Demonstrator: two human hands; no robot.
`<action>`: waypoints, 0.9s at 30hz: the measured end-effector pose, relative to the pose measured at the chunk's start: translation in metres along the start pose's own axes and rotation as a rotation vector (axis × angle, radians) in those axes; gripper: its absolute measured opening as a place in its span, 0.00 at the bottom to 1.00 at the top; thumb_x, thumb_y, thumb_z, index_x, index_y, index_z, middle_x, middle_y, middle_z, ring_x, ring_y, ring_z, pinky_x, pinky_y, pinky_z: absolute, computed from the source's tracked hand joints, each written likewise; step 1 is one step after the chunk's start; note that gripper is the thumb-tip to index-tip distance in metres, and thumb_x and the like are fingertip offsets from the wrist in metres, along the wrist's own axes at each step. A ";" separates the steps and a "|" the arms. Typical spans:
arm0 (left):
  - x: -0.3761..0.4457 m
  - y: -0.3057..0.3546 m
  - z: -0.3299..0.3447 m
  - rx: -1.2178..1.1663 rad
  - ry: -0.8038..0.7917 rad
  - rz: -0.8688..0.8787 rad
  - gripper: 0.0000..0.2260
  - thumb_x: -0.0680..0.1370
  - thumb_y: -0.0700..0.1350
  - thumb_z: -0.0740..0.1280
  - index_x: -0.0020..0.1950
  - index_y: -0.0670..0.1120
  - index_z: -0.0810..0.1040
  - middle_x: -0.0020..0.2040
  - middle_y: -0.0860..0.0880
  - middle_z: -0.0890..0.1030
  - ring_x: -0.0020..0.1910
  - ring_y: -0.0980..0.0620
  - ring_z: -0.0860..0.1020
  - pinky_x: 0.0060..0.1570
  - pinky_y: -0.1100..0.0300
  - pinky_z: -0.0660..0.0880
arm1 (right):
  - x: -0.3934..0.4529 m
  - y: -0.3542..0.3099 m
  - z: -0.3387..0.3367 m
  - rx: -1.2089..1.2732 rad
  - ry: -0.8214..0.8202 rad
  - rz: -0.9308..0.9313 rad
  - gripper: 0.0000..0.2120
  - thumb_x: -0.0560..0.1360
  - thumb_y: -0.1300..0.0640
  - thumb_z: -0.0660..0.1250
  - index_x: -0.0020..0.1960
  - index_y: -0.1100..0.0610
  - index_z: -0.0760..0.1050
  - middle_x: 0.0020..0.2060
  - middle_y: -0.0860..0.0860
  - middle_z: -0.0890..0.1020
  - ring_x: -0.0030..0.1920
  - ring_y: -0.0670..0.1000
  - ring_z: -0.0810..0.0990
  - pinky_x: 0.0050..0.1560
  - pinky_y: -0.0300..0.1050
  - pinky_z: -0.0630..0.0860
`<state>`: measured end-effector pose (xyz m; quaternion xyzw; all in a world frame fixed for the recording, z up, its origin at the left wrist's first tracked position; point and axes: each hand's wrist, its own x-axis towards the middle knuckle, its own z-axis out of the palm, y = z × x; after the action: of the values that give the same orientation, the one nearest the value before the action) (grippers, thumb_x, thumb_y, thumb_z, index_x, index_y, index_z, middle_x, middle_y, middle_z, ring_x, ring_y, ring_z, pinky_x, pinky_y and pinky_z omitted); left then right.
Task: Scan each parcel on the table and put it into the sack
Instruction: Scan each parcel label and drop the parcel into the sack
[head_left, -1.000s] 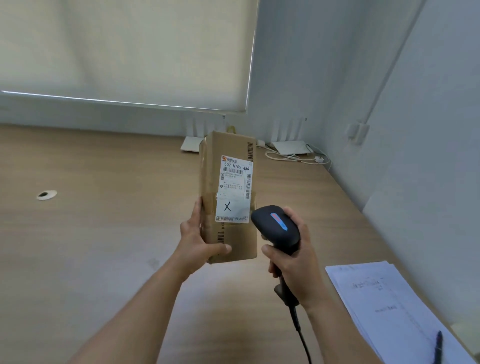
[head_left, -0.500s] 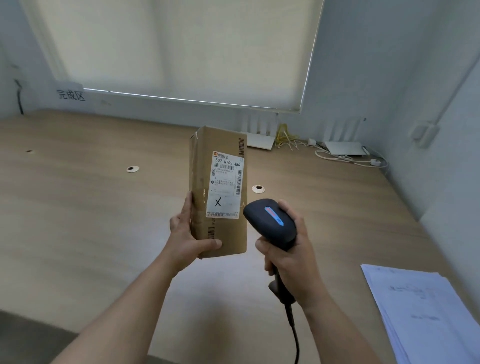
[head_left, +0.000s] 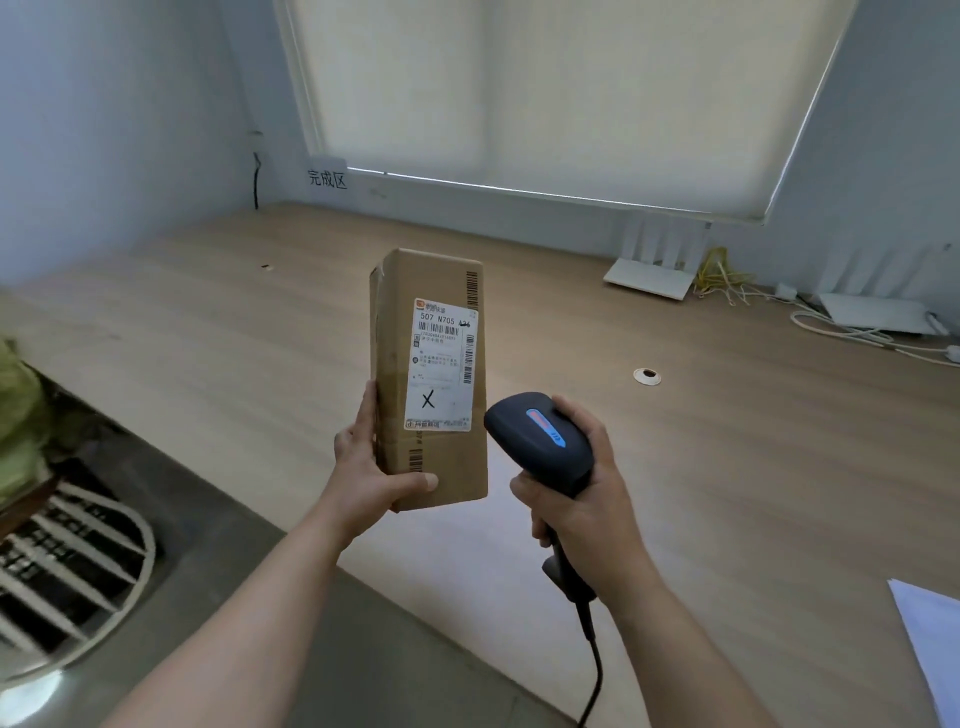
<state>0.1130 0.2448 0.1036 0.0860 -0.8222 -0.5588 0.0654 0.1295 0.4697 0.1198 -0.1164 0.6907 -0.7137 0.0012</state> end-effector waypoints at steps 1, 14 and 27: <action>0.000 -0.003 -0.009 -0.005 0.013 0.003 0.52 0.57 0.50 0.75 0.66 0.75 0.42 0.61 0.55 0.58 0.64 0.51 0.63 0.43 0.53 0.78 | 0.002 -0.001 0.009 -0.008 -0.017 -0.011 0.35 0.71 0.70 0.71 0.60 0.32 0.69 0.54 0.51 0.79 0.29 0.51 0.73 0.30 0.42 0.73; 0.024 -0.079 -0.181 -0.094 0.145 0.023 0.56 0.63 0.44 0.79 0.75 0.67 0.43 0.64 0.53 0.59 0.63 0.53 0.64 0.37 0.69 0.74 | 0.040 -0.013 0.193 -0.054 -0.156 -0.094 0.36 0.71 0.72 0.69 0.58 0.29 0.70 0.49 0.42 0.80 0.28 0.52 0.74 0.29 0.44 0.74; 0.022 -0.153 -0.337 -0.087 0.228 -0.035 0.56 0.56 0.51 0.78 0.72 0.72 0.45 0.66 0.53 0.60 0.69 0.48 0.65 0.54 0.53 0.78 | 0.062 -0.007 0.371 0.015 -0.252 -0.098 0.35 0.71 0.72 0.69 0.58 0.31 0.71 0.48 0.54 0.80 0.26 0.52 0.72 0.27 0.43 0.72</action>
<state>0.1708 -0.1211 0.0857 0.1604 -0.7827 -0.5818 0.1522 0.1325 0.0946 0.1438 -0.2387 0.6732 -0.6978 0.0540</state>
